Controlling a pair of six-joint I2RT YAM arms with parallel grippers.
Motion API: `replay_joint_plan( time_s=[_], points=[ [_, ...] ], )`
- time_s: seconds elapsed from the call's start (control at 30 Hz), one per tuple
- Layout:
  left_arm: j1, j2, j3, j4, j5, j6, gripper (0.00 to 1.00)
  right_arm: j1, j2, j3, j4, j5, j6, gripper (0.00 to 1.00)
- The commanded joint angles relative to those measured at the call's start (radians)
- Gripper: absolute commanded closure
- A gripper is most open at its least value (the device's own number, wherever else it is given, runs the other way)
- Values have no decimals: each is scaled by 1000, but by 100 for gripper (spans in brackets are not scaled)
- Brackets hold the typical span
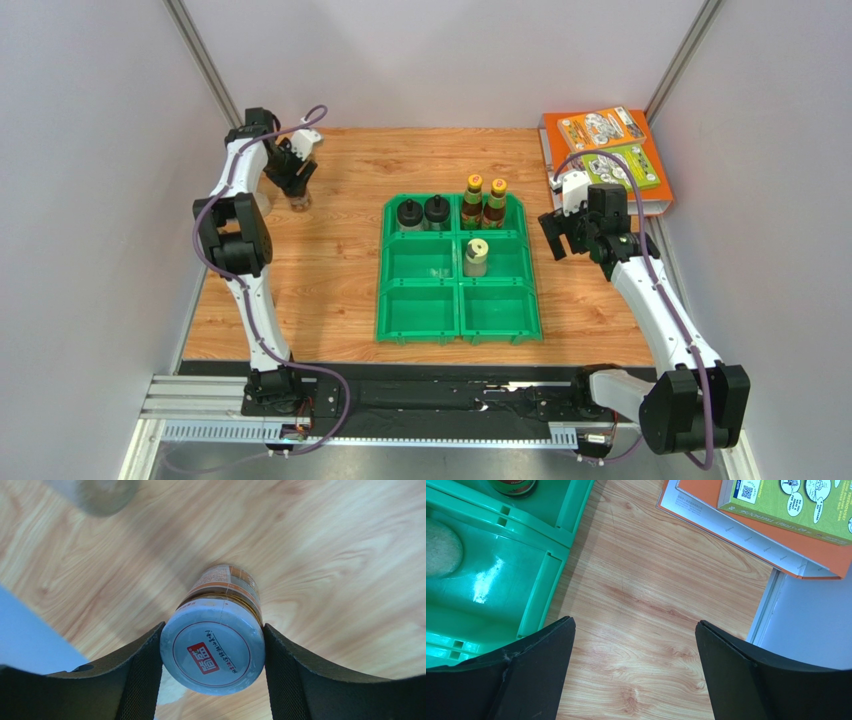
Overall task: Organize the condiment bottles
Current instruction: Pick up the bottle from the center of the board, then place the bottle in the storage box.
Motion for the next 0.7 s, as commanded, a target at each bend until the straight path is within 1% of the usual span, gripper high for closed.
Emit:
replay_joint_plan(
  time_s=[0.0,0.17,0.3,0.33,0.47,0.67],
  points=[
    [-65,-107,-59,-109,217,-43,100,5,-26,42,15,-10,-5,7],
    [-112,-190,-118,-103,269,-71,100,3,-24,43,14,-10,-7,7],
    [-148,-294,-181,-94,308,-79,100,5,-26,42,14,-10,-7,7],
    [-177,-312,-210,-89,312,-86,100,5,-26,43,15,-10,-7,7],
    [-224,-410,-273,-64,306,-96,100,5,-28,43,15,-12,-7,7],
    [-299,-555,-350,-71,295,-93,100,6,-32,43,14,-13,-7,7]
  ],
)
